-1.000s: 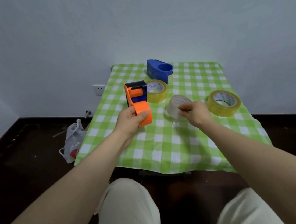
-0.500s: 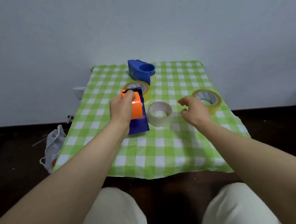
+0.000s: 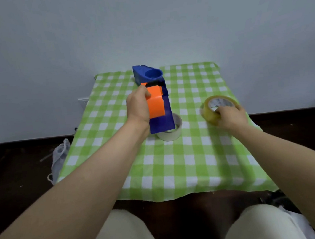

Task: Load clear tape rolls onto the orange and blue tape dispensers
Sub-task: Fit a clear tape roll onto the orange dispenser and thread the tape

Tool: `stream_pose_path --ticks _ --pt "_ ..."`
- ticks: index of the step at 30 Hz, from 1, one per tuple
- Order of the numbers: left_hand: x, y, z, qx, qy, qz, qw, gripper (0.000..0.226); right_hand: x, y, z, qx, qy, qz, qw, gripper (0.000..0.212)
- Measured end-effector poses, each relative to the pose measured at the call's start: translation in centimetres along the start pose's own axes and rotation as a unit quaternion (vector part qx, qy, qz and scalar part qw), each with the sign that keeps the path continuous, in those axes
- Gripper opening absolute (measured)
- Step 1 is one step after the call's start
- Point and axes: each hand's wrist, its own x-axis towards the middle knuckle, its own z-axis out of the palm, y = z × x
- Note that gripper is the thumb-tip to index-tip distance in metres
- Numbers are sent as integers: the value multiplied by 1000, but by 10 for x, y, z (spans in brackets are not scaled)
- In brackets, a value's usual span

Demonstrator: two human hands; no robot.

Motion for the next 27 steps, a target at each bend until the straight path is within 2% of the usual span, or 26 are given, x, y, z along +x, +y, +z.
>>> stream_pose_path --ticks 3,5,6,9,11,14,17,19,22,27 --pt "0 -3 -6 -16 4 0 1000 33 -12 -7 -16 85 53 9 995 22" --pt "-2 -5 -8 -19 7 4 1000 26 -21 -15 -32 195 76 -1 978 25" --pt "-5 -6 -10 -15 3 5 1000 25 -27 -19 -41 273 80 -14 958 25" --pt "-18 -6 -14 -9 -17 12 1000 34 -54 -35 -66 546 48 -34 835 27" --pt "-25 -5 -17 4 -19 32 999 32 -68 -42 -75 627 11 -37 778 28" --pt "-38 -3 -23 33 -13 56 998 5 -85 -47 -81 684 -46 -40 727 20" --pt "-45 -5 -31 52 -15 61 997 18 -100 -49 -85 715 -105 -19 691 12" --pt "-49 -5 -35 73 -23 61 995 19 -107 -50 -84 726 -125 -2 676 12" --pt "-56 -6 -36 86 -42 55 994 8 -117 -53 -82 721 -143 9 678 11" --pt "-70 -8 -35 113 -64 71 989 18 -133 -64 -80 720 -155 -7 677 19"
